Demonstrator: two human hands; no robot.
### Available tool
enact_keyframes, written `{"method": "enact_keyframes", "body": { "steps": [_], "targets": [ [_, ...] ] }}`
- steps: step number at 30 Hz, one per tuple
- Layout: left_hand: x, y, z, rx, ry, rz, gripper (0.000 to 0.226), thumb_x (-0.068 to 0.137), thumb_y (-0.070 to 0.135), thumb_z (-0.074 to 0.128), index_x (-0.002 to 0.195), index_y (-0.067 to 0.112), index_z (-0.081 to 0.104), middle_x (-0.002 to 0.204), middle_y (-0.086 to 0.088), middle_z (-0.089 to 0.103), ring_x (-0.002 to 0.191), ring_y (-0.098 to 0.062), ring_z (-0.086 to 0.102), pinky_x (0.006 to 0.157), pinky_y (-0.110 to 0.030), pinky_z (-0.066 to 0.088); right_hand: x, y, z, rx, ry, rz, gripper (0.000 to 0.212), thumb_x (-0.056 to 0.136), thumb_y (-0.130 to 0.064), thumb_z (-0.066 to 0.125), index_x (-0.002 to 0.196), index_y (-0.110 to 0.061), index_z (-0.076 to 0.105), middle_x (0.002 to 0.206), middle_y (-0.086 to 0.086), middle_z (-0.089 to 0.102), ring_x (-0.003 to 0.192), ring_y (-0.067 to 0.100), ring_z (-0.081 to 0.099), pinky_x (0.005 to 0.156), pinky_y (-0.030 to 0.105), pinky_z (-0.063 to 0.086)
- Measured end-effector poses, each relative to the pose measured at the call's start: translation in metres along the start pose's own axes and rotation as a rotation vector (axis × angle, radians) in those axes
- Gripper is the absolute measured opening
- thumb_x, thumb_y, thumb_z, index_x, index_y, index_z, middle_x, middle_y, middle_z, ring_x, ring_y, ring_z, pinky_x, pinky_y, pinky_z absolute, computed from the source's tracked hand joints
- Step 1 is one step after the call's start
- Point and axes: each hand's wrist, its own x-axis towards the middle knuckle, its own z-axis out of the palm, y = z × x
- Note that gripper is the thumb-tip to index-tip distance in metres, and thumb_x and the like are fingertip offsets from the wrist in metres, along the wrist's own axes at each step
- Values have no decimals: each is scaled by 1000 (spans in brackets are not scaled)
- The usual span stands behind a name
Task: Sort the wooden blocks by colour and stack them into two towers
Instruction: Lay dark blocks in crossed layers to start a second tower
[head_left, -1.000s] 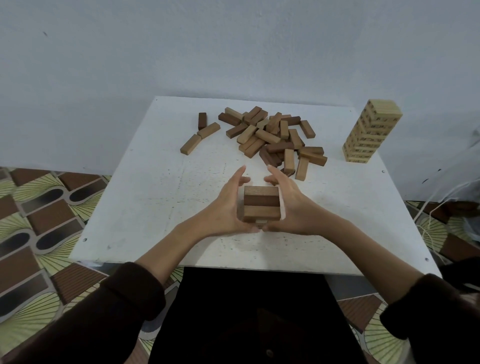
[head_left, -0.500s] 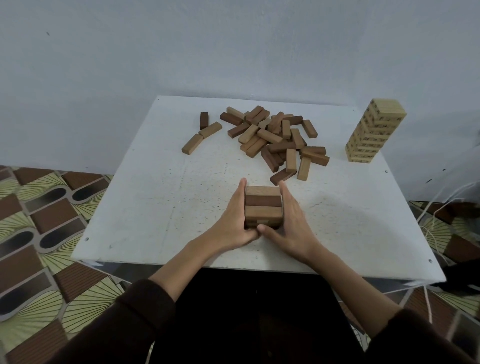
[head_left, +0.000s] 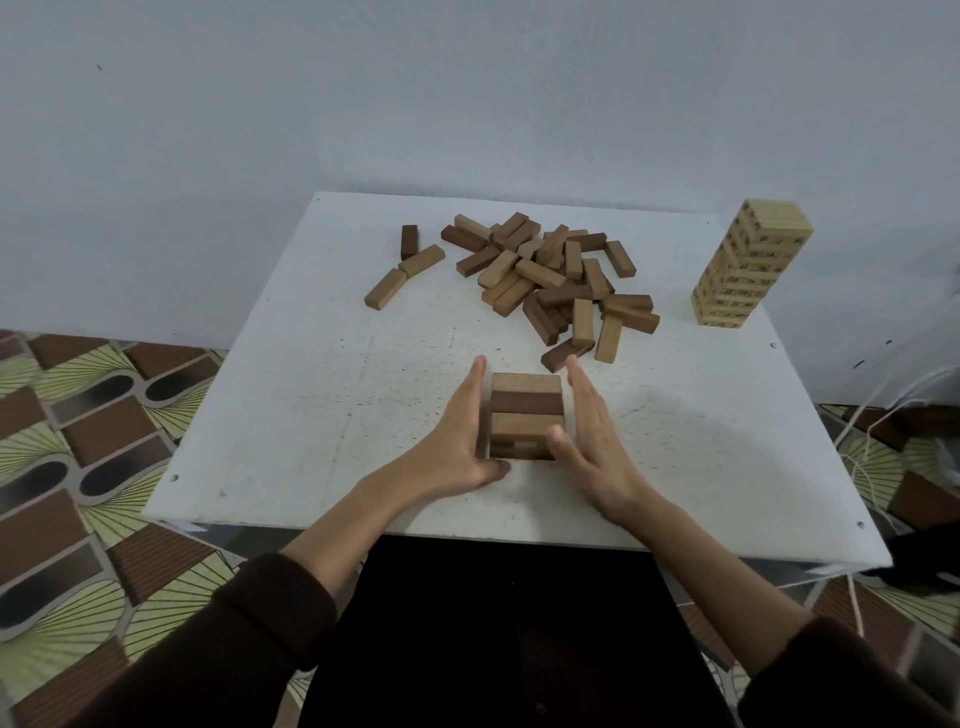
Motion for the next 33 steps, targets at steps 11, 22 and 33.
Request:
{"method": "enact_keyframes", "body": {
  "steps": [11,22,33],
  "targets": [
    [30,-29,-83,195,220,-56,86,77,39,56,149,12,16,157,-1,11,144,-16,8,115,-30,13,128,-13,-51,-391,-88,-109,39,93,-10,49,131,-14,49,137,2,45,130,18,35,105,22,30],
    [69,-53,-116,309,356,-165,72,92,16,55,151,16,14,158,-9,9,145,-27,3,117,-41,10,198,-8,-22,-1076,-270,-332,35,86,-2,53,120,-12,55,123,4,49,110,22,47,86,31,48],
    [69,-51,-89,283,400,68,44,91,20,59,133,7,49,137,-3,43,127,-17,34,104,-20,27,175,-18,-7,-966,-399,-543,48,92,5,42,138,-10,44,138,4,44,125,21,38,90,32,47]
  ]
}}
